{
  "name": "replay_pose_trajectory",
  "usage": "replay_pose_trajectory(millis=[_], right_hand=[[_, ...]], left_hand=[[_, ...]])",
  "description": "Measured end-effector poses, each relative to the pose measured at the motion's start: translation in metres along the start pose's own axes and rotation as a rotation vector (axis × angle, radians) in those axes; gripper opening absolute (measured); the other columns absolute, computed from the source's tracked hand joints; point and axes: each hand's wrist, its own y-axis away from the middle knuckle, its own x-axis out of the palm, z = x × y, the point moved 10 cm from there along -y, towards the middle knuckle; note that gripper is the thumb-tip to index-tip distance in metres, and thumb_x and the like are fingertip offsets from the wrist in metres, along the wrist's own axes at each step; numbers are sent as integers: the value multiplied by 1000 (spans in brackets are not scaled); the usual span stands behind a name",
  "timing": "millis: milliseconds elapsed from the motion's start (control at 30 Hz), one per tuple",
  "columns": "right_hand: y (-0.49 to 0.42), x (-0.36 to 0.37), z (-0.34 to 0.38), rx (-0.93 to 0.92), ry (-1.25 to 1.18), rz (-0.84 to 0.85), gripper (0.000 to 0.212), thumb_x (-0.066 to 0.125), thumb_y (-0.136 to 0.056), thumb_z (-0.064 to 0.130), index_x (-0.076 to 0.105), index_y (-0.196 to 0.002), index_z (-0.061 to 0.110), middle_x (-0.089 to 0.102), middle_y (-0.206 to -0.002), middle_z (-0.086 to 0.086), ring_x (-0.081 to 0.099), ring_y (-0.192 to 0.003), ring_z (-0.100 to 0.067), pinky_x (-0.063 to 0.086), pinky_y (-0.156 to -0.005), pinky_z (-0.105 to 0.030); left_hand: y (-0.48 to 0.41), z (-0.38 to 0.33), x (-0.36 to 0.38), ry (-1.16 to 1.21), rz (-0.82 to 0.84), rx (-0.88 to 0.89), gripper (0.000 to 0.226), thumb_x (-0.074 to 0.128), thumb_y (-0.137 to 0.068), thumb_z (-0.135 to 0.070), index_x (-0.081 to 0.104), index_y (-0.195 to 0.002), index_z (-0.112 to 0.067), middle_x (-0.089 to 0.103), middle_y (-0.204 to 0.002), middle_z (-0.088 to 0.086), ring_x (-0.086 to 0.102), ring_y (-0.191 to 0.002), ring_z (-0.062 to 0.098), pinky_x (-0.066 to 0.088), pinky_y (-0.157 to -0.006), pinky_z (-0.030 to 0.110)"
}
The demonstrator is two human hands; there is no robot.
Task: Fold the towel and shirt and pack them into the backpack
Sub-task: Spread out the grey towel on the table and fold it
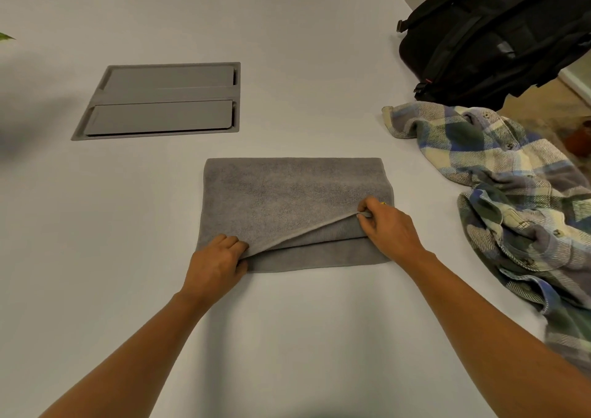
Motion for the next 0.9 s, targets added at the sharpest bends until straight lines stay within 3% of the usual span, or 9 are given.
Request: replay_pose_trajectory(millis=[67, 233, 300, 400, 500, 600, 667, 733, 900], right_hand=[[-2, 2, -3, 35, -17, -1, 11, 52, -92, 14, 61, -97, 9, 64, -80, -7, 59, -69, -24, 49, -67, -36], [-9, 10, -16, 152, 33, 55, 21, 50, -93, 11, 66, -105, 12, 68, -93, -8, 63, -81, -25, 43, -71, -28], [-25, 13, -20, 202, 62, 121, 24, 47, -94, 11, 66, -109, 10, 68, -101, -10, 62, -89, -26, 43, -76, -28], [-66, 11, -32, 352, 1, 164, 26, 45, -93, 4, 65, -110, 5, 64, -110, -16, 60, -98, -30, 42, -78, -27], [-114, -31, -32, 411, -197, -119, 23, 44, -91, -1, 65, -100, 0, 65, -104, -17, 60, -97, -30, 36, -73, -19], [-127, -93, -10, 272, -380, -530, 17, 49, -89, -1, 64, -95, -1, 63, -93, -9, 57, -88, -18, 34, -69, -5], [-116, -111, 2, 173, -427, -650, 16, 50, -88, -2, 64, -97, 1, 58, -94, 0, 54, -89, -12, 36, -74, 0], [-96, -103, -3, 151, -434, -653, 16, 53, -88, -1, 64, -98, 2, 58, -95, 0, 54, -89, -12, 38, -76, -1], [-17, -34, -38, 239, -386, -471, 15, 58, -86, -3, 65, -98, 3, 64, -99, -10, 59, -89, -18, 42, -81, -16]], left_hand=[[-2, 6, -4, 3, -34, -56, 28, 86, -50, -2, 70, -71, -11, 61, -61, -1, 58, -54, 20, 38, -34, 20], [-16, 27, -15, -43, 33, -163, 21, 83, -54, -1, 73, -69, -12, 64, -57, 3, 59, -51, 24, 43, -39, 25], [-39, 41, -17, -65, 127, -253, 11, 70, -75, -7, 74, -82, -13, 67, -70, 7, 63, -64, 28, 47, -52, 29], [-92, 57, -24, -122, 204, -319, 26, 48, -91, -11, 69, -106, -16, 68, -96, 11, 62, -88, 30, 48, -74, 34], [-146, 70, -67, -24, -11, -402, 31, 45, -93, -7, 66, -115, -13, 66, -109, 18, 60, -100, 36, 46, -84, 39], [-170, 75, -126, 84, -358, -452, 31, 44, -94, -7, 65, -117, -12, 67, -108, 19, 60, -99, 37, 47, -84, 41], [-166, 74, -147, 108, -511, -439, 30, 45, -95, -10, 64, -118, -13, 67, -107, 17, 59, -99, 34, 46, -83, 40], [-151, 69, -143, 123, -569, -369, 27, 50, -93, -10, 65, -116, -11, 68, -105, 16, 60, -95, 33, 47, -82, 39], [-76, 41, -77, 121, -467, -155, 21, 62, -78, -6, 70, -97, -6, 70, -89, 13, 63, -80, 31, 52, -69, 34]])
